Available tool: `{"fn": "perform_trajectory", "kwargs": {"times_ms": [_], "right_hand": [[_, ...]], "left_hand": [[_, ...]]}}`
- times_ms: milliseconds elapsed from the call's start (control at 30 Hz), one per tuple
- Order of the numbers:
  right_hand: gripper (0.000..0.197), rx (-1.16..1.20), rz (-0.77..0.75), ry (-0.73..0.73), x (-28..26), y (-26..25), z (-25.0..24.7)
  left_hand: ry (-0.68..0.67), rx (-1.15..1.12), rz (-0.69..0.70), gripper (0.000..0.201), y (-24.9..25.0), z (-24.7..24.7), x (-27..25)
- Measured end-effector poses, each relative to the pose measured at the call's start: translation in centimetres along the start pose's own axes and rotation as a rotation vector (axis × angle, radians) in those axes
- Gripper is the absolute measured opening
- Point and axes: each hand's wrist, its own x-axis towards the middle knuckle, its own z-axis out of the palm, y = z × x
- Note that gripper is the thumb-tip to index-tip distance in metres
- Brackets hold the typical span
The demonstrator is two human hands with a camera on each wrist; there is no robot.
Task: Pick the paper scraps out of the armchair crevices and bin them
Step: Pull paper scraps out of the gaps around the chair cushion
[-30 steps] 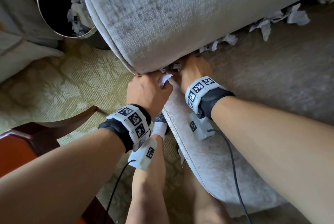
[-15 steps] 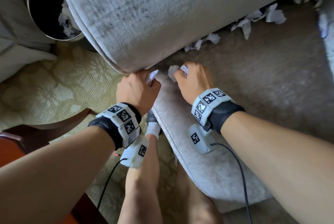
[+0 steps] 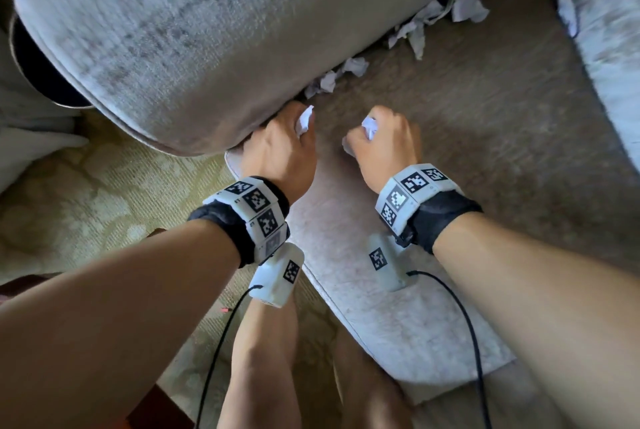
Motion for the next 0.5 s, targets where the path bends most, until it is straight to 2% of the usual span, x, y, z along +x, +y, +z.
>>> {"fn": "perform_trajectory", "kwargs": {"times_ms": [133,267,400,500], "right_hand": [[0.040,0.048,0.036,0.053,-0.1,2.1,-0.4],[0.043,0.092,0.099,0.023,-0.4,3.5,-1.4],[0.043,0.142,0.097,0.034,-1.0,5.1,-2.3],[0.039,0.188,0.073,0.064,-1.2,6.3,-2.5]], "left_hand": [[-0.016,-0.003,0.006,0.038,1.6,1.0,1.6],[0.000,0.013,0.007,0.044,3.2,1.9,3.3],[0.050,0.036,-0.079,0.059,4.3,2.5,4.6],[0.089,0.114,-0.113,0.061,4.2,2.9,5.0]]}}
